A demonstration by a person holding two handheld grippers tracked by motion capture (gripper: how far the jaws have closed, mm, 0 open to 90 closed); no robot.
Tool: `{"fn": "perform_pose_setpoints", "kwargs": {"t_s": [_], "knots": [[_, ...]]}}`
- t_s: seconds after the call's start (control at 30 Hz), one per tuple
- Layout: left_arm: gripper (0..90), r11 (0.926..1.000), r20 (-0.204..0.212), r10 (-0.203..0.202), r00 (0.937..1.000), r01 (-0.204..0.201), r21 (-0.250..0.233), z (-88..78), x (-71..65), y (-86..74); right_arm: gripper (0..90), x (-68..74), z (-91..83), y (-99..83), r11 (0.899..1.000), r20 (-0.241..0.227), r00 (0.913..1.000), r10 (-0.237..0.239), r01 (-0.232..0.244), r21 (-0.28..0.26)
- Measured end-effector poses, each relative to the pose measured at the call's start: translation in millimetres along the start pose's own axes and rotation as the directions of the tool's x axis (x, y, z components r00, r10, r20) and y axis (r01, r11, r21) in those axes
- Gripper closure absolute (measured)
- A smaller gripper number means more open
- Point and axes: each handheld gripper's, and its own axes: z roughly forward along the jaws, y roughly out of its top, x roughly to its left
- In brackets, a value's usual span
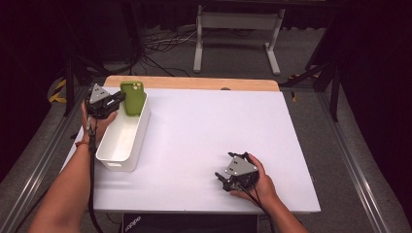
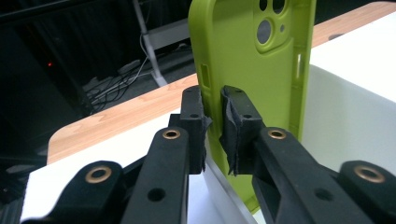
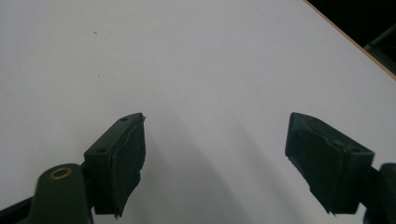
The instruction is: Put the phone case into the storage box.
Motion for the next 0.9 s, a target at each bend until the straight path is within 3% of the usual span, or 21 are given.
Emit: {"fn": "perform_pose_setpoints", "kwargs": {"t_s": [0.03, 0.1, 0.17, 0.27, 0.5, 0.9], "knots": [[77.5, 1.0000, 0.000, 0.000, 1.0000, 0.000, 0.000, 0.0, 0.0, 0.0, 21.5, 0.0, 0.1, 0.2, 1.000, 0.000, 1.0000, 0.003, -0.003, -0.001], [66.9, 0.9999, -0.049, 0.001, 0.9988, -0.001, 0.014, 0.4, -0.6, 0.5, 21.5, -0.1, -0.1, 0.6, 1.000, -0.002, 1.0000, -0.004, 0.004, 0.002], [68.0, 0.9997, -0.026, -0.014, 0.9996, 0.015, 0.020, 0.2, 0.3, -1.2, 21.5, -0.5, -0.4, 1.6, 1.000, 0.001, 0.9999, -0.013, 0.013, 0.004], [65.0, 0.9992, -0.019, -0.028, 0.9994, 0.029, 0.029, 0.2, 2.7, -3.1, 21.5, -2.8, -2.4, 2.6, 1.000, -0.009, 0.9999, 0.010, -0.010, -0.009], [58.8, 0.9988, -0.032, -0.038, 0.9988, 0.039, 0.029, -1.6, 4.9, -3.0, 21.4, -5.3, -3.7, 1.6, 1.000, -0.007, 0.9997, 0.022, -0.022, -0.008], [46.0, 0.9970, -0.040, -0.067, 0.9969, 0.069, 0.035, -8.4, 8.0, 1.9, 21.2, -3.6, -3.9, 2.6, 1.000, -0.006, 1.0000, 0.005, -0.005, -0.009]]}}
